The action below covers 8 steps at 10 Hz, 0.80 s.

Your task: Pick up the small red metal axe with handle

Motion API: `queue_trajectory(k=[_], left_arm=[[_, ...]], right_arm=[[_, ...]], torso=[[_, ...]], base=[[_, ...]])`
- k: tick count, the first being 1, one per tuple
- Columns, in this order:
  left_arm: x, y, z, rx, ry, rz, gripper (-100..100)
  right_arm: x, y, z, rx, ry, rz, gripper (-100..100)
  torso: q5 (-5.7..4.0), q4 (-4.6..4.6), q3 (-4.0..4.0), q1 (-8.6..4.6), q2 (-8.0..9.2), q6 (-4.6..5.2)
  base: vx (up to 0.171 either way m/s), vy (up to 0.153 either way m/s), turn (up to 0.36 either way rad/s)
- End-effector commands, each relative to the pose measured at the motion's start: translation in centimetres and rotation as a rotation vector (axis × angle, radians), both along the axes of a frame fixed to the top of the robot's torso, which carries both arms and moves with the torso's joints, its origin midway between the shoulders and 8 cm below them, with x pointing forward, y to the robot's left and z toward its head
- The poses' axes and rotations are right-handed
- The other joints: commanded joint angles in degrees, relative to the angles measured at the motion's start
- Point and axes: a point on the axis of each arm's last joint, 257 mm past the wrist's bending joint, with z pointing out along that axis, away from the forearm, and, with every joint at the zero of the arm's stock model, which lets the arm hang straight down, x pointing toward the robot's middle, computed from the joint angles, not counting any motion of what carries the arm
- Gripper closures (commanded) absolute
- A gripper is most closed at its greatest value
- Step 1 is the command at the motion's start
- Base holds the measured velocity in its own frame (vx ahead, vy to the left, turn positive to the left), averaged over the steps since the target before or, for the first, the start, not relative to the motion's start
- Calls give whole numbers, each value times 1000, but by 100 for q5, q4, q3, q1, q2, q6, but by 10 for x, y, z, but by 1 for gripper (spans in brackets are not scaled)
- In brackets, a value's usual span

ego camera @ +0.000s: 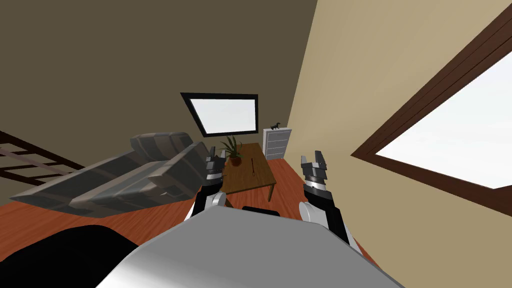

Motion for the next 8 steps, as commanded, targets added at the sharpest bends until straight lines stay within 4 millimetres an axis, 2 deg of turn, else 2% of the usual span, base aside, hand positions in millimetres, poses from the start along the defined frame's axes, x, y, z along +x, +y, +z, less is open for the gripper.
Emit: queue_trajectory(k=[1,4,8], left_arm=[[8,-2,-12,-4,40,-40,-100],[24,2,-44,-42,137,-104,-100],[47,22,-113,-156,331,-173,-100]], right_arm=[[0,0,0,0,0,0,0],[0,0,0,0,0,0,0],[0,0,0,0,0,0,0]], torso=[[0,0,0,0,0,0],[-8,2,7,-41,12,1],[-16,5,14,-72,25,1]], base=[[-16,-47,-32],[-38,-118,-34],[-53,-186,-29]])
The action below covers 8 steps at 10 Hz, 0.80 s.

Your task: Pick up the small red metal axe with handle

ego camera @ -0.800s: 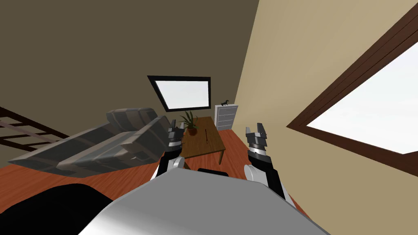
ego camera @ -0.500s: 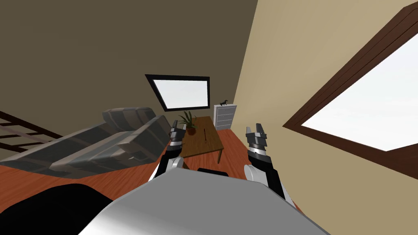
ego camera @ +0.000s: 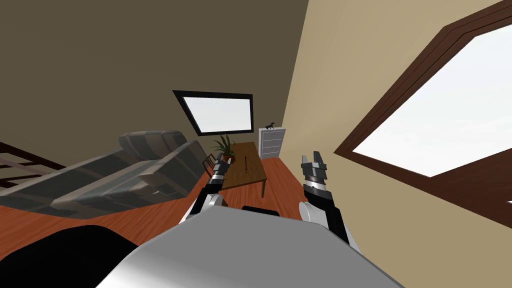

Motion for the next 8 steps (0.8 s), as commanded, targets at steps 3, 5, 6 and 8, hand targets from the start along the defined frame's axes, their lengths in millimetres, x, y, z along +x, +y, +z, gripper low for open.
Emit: queue_trajectory(k=[3,5,6,8], left_arm=[[7,22,-56,-92,161,-20,-100],[10,33,-81,-131,229,-19,-100],[11,45,-105,-171,294,-13,-100],[11,59,-130,-214,361,-2,-100]], right_arm=[[0,0,0,0,0,0,0],[0,0,0,0,0,0,0],[0,0,0,0,0,0,0],[0,0,0,0,0,0,0]], torso=[[2,-2,-6,16,-10,-1],[3,-2,-4,13,-7,-1],[4,-2,-7,29,-12,0],[3,-5,-13,16,-23,-1]], base=[[-22,-169,-18],[-18,-155,-8],[8,-114,-22],[21,-169,-9]])
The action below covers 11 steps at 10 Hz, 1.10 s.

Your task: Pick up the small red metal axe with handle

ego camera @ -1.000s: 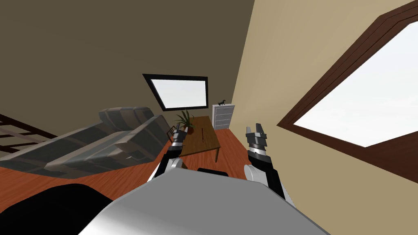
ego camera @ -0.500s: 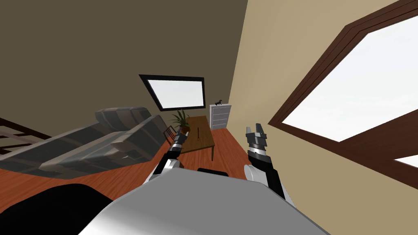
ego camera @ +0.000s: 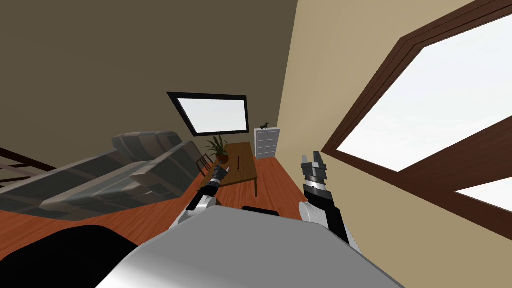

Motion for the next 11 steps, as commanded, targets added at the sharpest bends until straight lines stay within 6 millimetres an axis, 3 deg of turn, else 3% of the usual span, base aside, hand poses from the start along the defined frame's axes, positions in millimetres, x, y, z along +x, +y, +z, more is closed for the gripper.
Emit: queue_trajectory(k=[1,2,3,4,5,6,7,8,11], left_arm=[[0,14,-29,-49,78,17,-100],[-1,15,-33,-50,89,17,-100],[-4,30,-57,-91,152,38,-100],[-4,30,-58,-92,156,37,-100],[-8,47,-78,-131,207,63,-100],[-9,46,-82,-134,222,61,-100],[-14,63,-102,-174,275,89,-100],[-15,63,-106,-176,287,89,-100],[-28,97,-141,-257,392,148,-100]], right_arm=[[0,0,0,0,0,0,0],[0,0,0,0,0,0,0],[0,0,0,0,0,0,0],[0,0,0,0,0,0,0],[0,0,0,0,0,0,0],[0,0,0,0,0,0,0],[0,0,0,0,0,0,0],[0,0,0,0,0,0,0],[0,0,0,0,0,0,0]], torso=[[0,0,0,0,0,0],[2,-1,-2,5,-3,0],[4,-1,-1,20,-2,0],[6,-1,-3,23,-4,-1],[6,-1,-2,29,-3,0],[5,-1,-4,20,-6,0],[5,-2,-6,23,-11,0],[4,-3,-9,14,-15,-1],[6,-4,-10,30,-16,-1]], base=[[28,-144,-15],[24,-94,-4],[35,-92,-22],[27,-83,-1],[36,-114,-21],[52,-100,-1],[65,-128,-22],[52,-92,3],[73,-89,-15]])
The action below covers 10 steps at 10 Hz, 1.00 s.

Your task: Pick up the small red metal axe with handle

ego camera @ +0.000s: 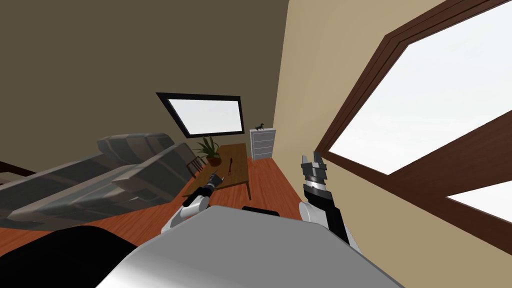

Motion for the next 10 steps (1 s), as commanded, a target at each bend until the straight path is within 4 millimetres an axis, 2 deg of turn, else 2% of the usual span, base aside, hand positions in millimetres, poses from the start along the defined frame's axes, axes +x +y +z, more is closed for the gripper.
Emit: queue_trajectory(k=[1,2,3,4,6,7,8,9,10], left_arm=[[-8,13,-17,-24,47,21,-100],[-15,30,-31,-61,93,54,-100],[-17,31,-35,-63,103,57,-100],[-24,47,-44,-98,137,91,-100],[-30,50,-54,-103,161,100,-100],[-37,65,-62,-139,197,133,-100],[-43,69,-69,-143,214,144,-100],[-51,86,-77,-177,242,185,-100],[-56,87,-84,-183,262,191,-100]], right_arm=[[0,0,0,0,0,0,0],[0,0,0,0,0,0,0],[0,0,0,0,0,0,0],[0,0,0,0,0,0,0],[0,0,0,0,0,0,0],[0,0,0,0,0,0,0],[0,0,0,0,0,0,0],[0,0,0,0,0,0,0],[0,0,0,0,0,0,0]], torso=[[0,0,0,0,0,0],[-1,0,1,-1,3,0],[-3,-1,-2,-11,-3,-1],[-1,-1,0,-1,2,0],[-1,0,0,4,1,0],[3,1,5,19,10,-1],[2,1,2,10,3,0],[1,-1,0,10,1,-1],[1,-2,-5,9,-9,0]], base=[[74,-96,-5],[100,-126,-19],[75,-92,6],[73,-102,-20],[66,-56,2],[81,-69,-16],[89,-71,2],[114,-71,0],[103,-90,-5]])
